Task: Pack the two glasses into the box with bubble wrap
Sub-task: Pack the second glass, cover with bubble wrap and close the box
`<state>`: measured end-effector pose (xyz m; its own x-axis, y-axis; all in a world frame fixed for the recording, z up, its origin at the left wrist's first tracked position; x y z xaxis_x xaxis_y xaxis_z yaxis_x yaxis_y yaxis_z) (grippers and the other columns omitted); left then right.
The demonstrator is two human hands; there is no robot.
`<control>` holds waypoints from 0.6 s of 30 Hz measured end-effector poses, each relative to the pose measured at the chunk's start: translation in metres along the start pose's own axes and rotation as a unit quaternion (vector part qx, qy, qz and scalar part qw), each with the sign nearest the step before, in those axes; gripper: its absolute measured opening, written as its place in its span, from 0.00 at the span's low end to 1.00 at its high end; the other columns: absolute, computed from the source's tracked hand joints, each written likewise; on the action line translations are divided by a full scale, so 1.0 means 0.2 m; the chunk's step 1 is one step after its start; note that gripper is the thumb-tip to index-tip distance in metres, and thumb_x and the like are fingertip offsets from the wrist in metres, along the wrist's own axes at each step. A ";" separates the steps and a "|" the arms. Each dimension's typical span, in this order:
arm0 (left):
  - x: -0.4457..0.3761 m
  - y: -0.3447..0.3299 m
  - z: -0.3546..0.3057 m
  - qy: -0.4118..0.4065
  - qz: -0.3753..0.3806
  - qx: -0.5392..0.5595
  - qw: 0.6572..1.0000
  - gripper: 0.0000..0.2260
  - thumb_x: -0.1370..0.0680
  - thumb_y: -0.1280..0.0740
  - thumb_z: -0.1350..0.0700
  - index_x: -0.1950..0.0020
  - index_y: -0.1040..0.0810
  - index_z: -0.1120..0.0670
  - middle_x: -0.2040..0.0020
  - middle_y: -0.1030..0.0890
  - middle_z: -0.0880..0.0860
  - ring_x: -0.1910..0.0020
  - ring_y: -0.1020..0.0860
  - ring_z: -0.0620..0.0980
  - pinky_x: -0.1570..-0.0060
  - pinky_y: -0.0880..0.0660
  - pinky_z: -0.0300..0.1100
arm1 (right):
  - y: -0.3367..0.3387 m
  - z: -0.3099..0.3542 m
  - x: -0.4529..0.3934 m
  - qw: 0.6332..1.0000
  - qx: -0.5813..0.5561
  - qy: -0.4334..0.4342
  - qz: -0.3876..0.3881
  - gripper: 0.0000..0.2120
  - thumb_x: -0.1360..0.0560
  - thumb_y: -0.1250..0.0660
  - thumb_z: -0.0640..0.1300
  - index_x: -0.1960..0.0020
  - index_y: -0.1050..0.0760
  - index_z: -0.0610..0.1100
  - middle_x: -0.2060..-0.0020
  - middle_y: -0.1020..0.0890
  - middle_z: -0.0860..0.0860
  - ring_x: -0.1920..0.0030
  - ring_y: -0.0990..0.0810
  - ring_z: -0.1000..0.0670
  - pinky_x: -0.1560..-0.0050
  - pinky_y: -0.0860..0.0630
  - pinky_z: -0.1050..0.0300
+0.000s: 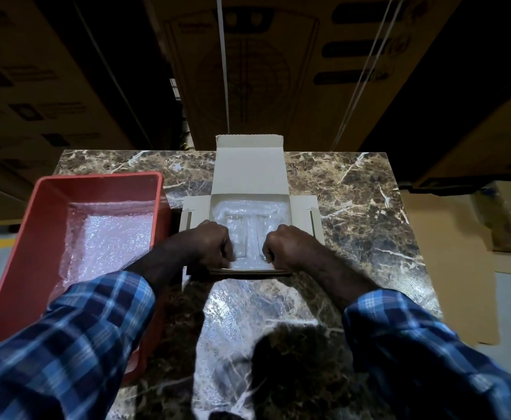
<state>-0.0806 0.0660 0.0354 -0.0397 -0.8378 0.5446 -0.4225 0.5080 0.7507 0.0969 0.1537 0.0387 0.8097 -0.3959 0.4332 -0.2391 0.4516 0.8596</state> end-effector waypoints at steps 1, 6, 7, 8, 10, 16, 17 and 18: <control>-0.01 0.00 -0.01 -0.005 -0.004 -0.019 1.000 0.06 0.29 0.23 0.55 0.52 0.12 0.51 0.50 0.14 0.45 0.47 0.18 0.41 0.51 0.35 0.30 | -0.01 0.00 0.00 1.000 0.015 0.005 -0.009 0.11 0.34 0.33 0.33 0.63 0.20 0.49 0.65 0.20 0.49 0.62 0.19 0.44 0.58 0.20 0.52; -0.03 -0.05 0.01 -0.052 -0.068 -0.119 0.989 0.05 0.31 0.23 0.52 0.63 0.18 0.49 0.62 0.17 0.44 0.54 0.20 0.46 0.58 0.40 0.35 | -0.02 0.01 -0.01 0.996 0.091 0.022 -0.010 0.11 0.31 0.34 0.34 0.64 0.29 0.48 0.71 0.36 0.52 0.67 0.28 0.44 0.67 0.33 0.58; -0.03 -0.06 0.01 -0.051 -0.077 -0.144 0.985 0.07 0.31 0.23 0.50 0.63 0.20 0.48 0.62 0.19 0.44 0.53 0.22 0.46 0.57 0.41 0.38 | -0.03 0.01 -0.01 0.995 0.101 0.017 -0.007 0.11 0.31 0.33 0.34 0.63 0.30 0.47 0.71 0.36 0.51 0.66 0.29 0.44 0.67 0.36 0.59; -0.03 -0.07 0.01 -0.050 -0.086 -0.170 0.980 0.07 0.30 0.24 0.49 0.62 0.20 0.48 0.61 0.19 0.44 0.52 0.25 0.47 0.54 0.41 0.40 | -0.03 0.01 -0.02 0.994 0.110 0.013 -0.005 0.10 0.30 0.32 0.35 0.63 0.30 0.47 0.70 0.35 0.51 0.65 0.28 0.44 0.67 0.38 0.59; -0.04 -0.09 0.01 -0.043 -0.103 -0.210 0.971 0.07 0.30 0.25 0.47 0.57 0.18 0.49 0.59 0.18 0.46 0.50 0.26 0.48 0.50 0.38 0.42 | -0.02 0.01 -0.03 0.992 0.126 0.009 -0.003 0.05 0.29 0.31 0.37 0.59 0.25 0.44 0.66 0.31 0.49 0.60 0.24 0.42 0.64 0.36 0.57; -0.06 -0.12 0.02 -0.034 -0.123 -0.226 0.966 0.07 0.29 0.27 0.49 0.55 0.16 0.50 0.57 0.17 0.47 0.49 0.23 0.49 0.45 0.38 0.42 | -0.02 0.00 -0.04 0.993 0.116 -0.003 0.007 0.09 0.27 0.28 0.41 0.47 0.20 0.41 0.52 0.19 0.43 0.53 0.19 0.41 0.60 0.32 0.56; -0.06 -0.12 0.03 -0.035 -0.115 -0.220 0.968 0.07 0.29 0.27 0.49 0.55 0.16 0.50 0.56 0.16 0.47 0.49 0.24 0.48 0.44 0.38 0.42 | -0.02 -0.01 -0.05 0.994 0.106 -0.004 0.014 0.10 0.27 0.28 0.42 0.47 0.20 0.41 0.51 0.19 0.43 0.53 0.19 0.41 0.60 0.32 0.56; -0.06 -0.11 0.04 -0.035 -0.106 -0.220 0.969 0.07 0.29 0.28 0.48 0.55 0.16 0.49 0.56 0.16 0.47 0.48 0.24 0.48 0.44 0.39 0.42 | -0.01 -0.02 -0.05 0.995 0.101 -0.005 0.024 0.10 0.28 0.28 0.42 0.47 0.20 0.41 0.52 0.19 0.42 0.53 0.19 0.41 0.60 0.31 0.57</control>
<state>-0.0786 0.0637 0.0085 -0.0629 -0.9361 0.3461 -0.0011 0.3469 0.9379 0.0908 0.1594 0.0314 0.7898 -0.3867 0.4761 -0.3803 0.3003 0.8747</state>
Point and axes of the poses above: each hand's wrist, its own x-axis away from the middle knuckle, its own y-axis out of the back of the hand, z = x × y, the point moved 1 cm from there along -x, towards the middle knuckle
